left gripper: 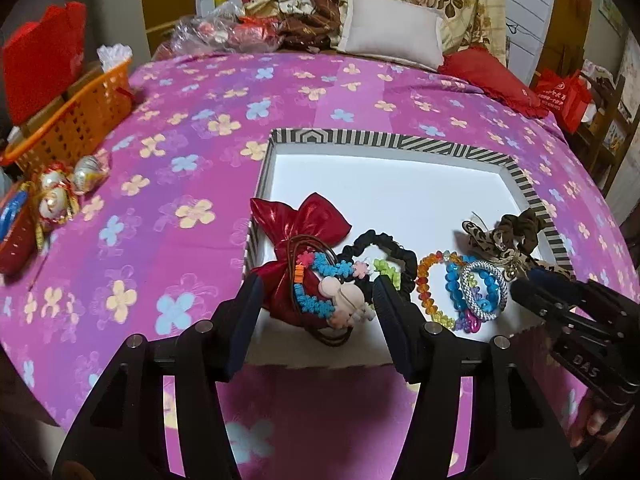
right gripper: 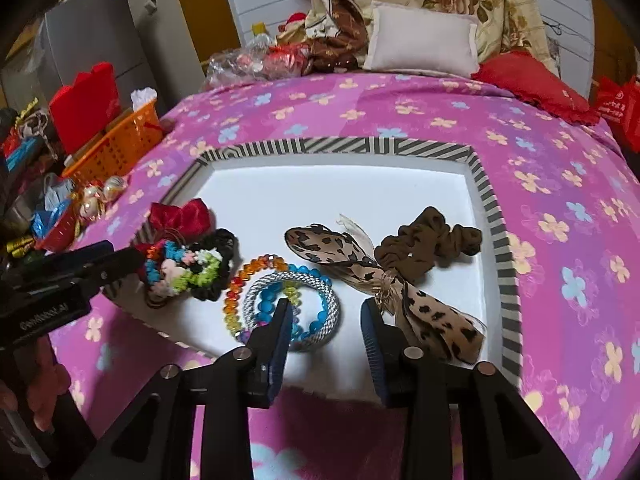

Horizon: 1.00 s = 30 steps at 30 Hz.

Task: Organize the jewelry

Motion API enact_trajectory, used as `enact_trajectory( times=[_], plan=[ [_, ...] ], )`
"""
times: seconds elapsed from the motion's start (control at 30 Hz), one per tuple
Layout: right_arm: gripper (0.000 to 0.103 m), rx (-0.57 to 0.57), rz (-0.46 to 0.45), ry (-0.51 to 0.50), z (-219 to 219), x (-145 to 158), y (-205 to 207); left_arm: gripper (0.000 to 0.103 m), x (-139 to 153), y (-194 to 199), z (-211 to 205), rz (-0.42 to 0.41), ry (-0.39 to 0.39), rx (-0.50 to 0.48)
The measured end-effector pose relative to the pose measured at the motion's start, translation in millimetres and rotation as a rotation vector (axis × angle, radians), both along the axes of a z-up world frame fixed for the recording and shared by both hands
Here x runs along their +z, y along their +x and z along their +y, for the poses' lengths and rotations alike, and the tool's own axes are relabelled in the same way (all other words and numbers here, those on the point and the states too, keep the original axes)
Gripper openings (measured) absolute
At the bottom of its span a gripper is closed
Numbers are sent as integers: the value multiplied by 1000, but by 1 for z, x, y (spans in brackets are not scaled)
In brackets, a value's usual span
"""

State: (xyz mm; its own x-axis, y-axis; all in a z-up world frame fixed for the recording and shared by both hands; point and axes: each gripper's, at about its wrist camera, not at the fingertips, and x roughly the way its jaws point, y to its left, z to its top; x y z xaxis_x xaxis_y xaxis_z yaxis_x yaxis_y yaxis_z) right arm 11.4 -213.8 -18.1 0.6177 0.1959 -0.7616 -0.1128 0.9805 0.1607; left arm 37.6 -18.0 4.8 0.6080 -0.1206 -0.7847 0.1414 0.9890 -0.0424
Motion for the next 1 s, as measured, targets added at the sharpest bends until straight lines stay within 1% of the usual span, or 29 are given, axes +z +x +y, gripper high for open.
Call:
enact_trajectory(
  times=[0.03,0.2,0.47,0.53,0.57,0.6,1.0],
  plan=[
    [43,-4,-6,4,0,2,-3,57,2,-5,-1,-14,11,4],
    [44,-18,-31,-2,1,10,-22,57,4,-20,-3,-40,34,18],
    [45,-48,-52,14,-3,16,-45,57,7,-46,-4,-62,31,48],
    [51,-52,-55,19,-3,17,-50,57,9,-52,-5,-72,35,51],
    [58,-54,-57,17,-3,18,-52,57,10,-55,-5,-76,36,51],
    [61,-57,-63,14,-2,19,-55,57,11,-57,-5,-78,36,51],
    [63,-39,-117,-12,12,38,-86,57,30,-92,-7,-144,35,55]
  ],
)
